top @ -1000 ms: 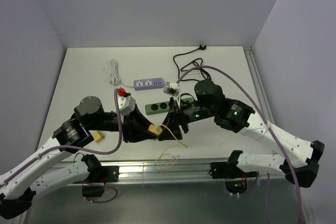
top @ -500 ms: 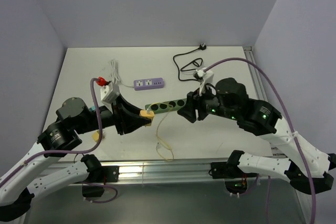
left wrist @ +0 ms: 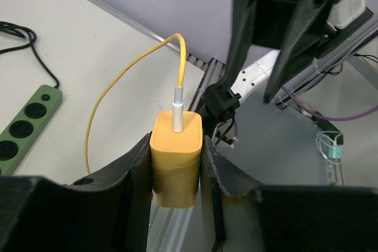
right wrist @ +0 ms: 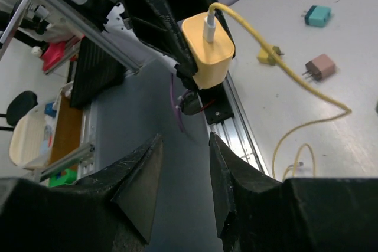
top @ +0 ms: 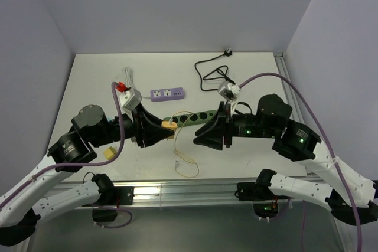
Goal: Insert the plug
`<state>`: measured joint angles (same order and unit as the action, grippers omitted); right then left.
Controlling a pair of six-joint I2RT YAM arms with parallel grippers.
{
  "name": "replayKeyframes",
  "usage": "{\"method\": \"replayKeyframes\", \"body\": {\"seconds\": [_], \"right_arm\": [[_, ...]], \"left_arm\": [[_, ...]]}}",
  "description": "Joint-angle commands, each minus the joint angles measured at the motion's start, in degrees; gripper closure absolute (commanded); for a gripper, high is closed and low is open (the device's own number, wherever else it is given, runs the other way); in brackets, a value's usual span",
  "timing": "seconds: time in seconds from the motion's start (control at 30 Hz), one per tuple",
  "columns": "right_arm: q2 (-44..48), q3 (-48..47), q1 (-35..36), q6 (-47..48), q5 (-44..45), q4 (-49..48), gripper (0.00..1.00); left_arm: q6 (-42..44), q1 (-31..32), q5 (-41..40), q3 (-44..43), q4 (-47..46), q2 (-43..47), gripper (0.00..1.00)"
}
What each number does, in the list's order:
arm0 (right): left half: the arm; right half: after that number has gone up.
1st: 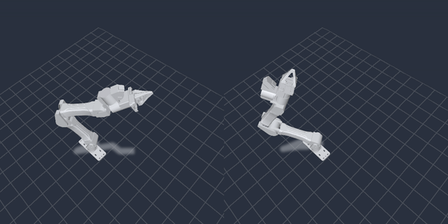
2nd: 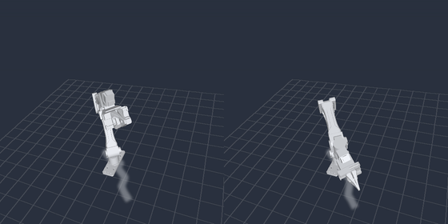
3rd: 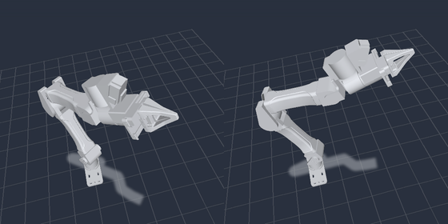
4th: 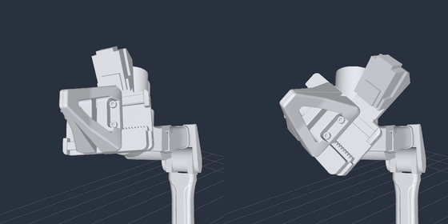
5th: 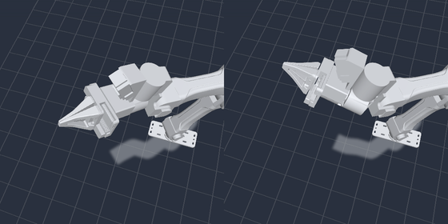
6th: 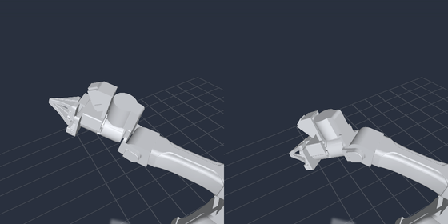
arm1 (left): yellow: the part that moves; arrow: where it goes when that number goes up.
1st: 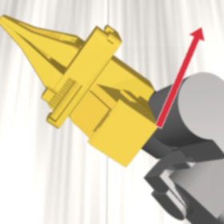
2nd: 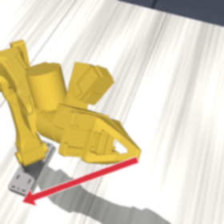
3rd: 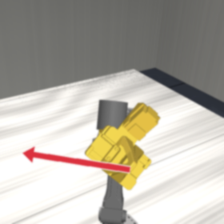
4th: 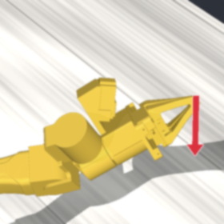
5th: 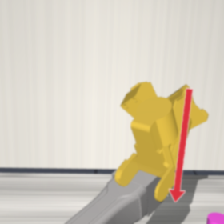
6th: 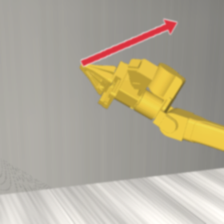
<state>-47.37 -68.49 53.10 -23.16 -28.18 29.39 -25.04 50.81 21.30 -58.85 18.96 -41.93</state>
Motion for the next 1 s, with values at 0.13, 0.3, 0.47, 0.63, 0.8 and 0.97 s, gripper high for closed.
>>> {"method": "replayKeyframes", "body": {"seconds": [0.13,0.3,0.47,0.63,0.8,0.97], "right_arm": [[-3.95,2.84,0.51,-3.47,-2.94,-15.06,0.58],[-4.48,3.36,0.6,-4.61,-1.0,-18.75,0.62],[-4.74,3.98,0.6,-5.23,-1.52,-20.15,0.62],[-5.27,4.42,0.95,-5.58,-2.84,-20.86,0.58],[-6.41,3.72,1.48,-5.32,-4.15,-20.33,0.56],[-7.2,3.8,2.44,-4.7,-4.42,-19.63,0.55]], "left_arm": [[-3.7,0.17,8.83,1.01,-8.85,-1.13,1.0],[-5.2,0.17,10.6,2.25,-11.22,-0.87,1.0],[-6.08,0.17,11.04,3.04,-12.54,-0.61,1.0],[-6.43,0.17,11.66,2.86,-13.33,-1.22,1.0],[-6.69,0.17,11.84,2.78,-14.04,-1.57,1.0],[-6.6,0.17,11.75,2.6,-13.95,-1.49,1.0]]}}
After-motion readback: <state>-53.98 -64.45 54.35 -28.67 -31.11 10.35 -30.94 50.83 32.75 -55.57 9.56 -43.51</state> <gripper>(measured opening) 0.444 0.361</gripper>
